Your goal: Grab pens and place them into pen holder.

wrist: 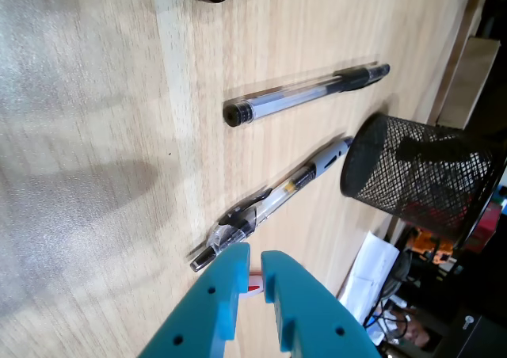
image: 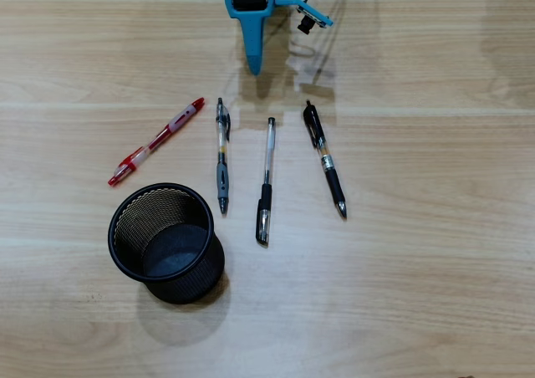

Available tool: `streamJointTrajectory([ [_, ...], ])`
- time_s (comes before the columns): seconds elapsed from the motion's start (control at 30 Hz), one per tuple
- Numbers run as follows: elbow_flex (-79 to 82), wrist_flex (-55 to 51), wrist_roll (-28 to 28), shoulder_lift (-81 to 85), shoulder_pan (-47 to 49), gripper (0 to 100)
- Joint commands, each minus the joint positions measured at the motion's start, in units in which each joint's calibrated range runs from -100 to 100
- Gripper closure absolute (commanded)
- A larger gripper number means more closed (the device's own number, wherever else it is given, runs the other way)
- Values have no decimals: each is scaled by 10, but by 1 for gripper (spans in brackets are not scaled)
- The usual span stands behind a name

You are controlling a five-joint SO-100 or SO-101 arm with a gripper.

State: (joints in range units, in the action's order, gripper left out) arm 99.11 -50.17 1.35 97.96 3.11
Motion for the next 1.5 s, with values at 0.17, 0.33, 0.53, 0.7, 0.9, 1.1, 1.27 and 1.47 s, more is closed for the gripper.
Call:
streamJointTrajectory([
  [0.17, -181, 2, 4, -76, 2, 98],
  [0.33, -378, 0, 4, -255, -4, 98],
  [0.53, -451, -3, 100, -348, -25, 98],
  [0.7, -465, -26, 247, -358, -57, 98],
  [0.9, -658, -267, 405, -466, -63, 98],
  [1.1, -857, -442, 488, -571, -56, 98],
  [1.27, -836, -441, 509, -575, -62, 98],
  [1.47, -831, -441, 544, -654, -78, 97],
])
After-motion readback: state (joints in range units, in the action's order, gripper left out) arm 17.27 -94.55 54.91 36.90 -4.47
